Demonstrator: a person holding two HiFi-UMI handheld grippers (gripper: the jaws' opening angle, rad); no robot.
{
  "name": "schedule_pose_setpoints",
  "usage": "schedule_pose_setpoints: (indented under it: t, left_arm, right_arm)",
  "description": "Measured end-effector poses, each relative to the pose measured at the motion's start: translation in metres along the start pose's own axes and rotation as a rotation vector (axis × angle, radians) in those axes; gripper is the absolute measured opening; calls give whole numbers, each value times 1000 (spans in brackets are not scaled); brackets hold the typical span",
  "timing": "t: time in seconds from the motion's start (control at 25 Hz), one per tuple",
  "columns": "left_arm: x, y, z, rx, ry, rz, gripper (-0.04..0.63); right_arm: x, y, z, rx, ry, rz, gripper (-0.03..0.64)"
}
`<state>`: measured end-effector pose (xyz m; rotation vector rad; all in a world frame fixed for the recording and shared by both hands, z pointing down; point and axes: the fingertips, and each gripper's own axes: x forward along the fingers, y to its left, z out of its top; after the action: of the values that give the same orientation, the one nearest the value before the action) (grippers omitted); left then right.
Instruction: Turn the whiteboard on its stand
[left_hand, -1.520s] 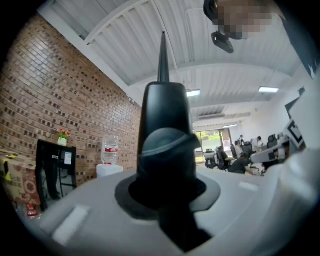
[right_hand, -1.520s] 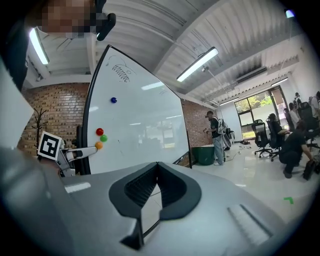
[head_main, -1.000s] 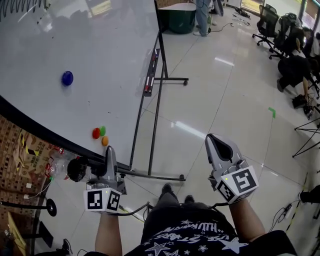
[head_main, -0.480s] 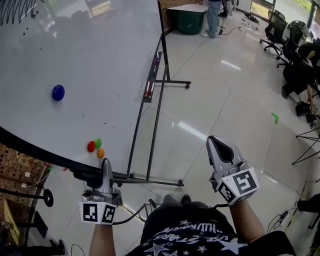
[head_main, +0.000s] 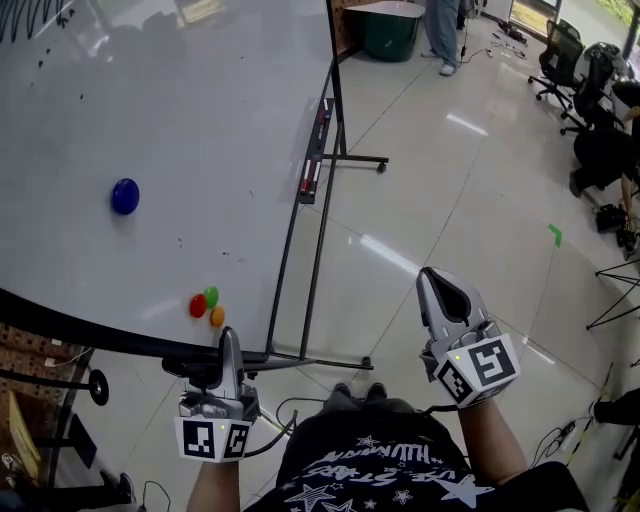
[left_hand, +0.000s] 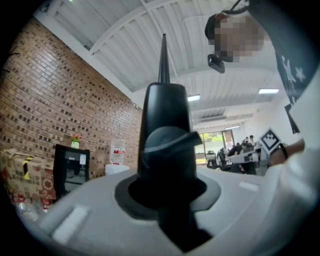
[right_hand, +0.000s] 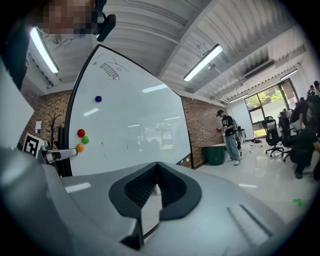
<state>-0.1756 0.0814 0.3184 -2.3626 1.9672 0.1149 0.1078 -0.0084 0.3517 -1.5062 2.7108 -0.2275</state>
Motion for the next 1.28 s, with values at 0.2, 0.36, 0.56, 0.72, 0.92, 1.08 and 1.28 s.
schedule_pose_setpoints:
  t: [0.2,0.36,0.56,0.72,0.92,1.08,1.28]
  left_arm:
    - [0,-1,-1,-3,-5,-3,114]
    - [1,-7,-16,26,44,-56,154]
    - [-14,-18,-22,63,74,-70,360]
    - [-46,-10,-37,15,133,67,359]
    - [-106,-12,-51,8,155,186,8]
    - [-121,-29,-72,92,134,61,5]
    - [-59,-75,-52,-1,167,-144,5]
  right_arm:
    - [1,9,5,-6,-11,-13,8]
    - [3,17,6,-14,-11,-11,8]
    - [-3,20,3,-17,-13,-14,8]
    - [-2,29,1,-19,-6,4,8]
    - [-3,56,-10,-36,-1,74,8]
    - [6,91,-15,-52,12,146,8]
    - [9,126,-14,-84,0,223,8]
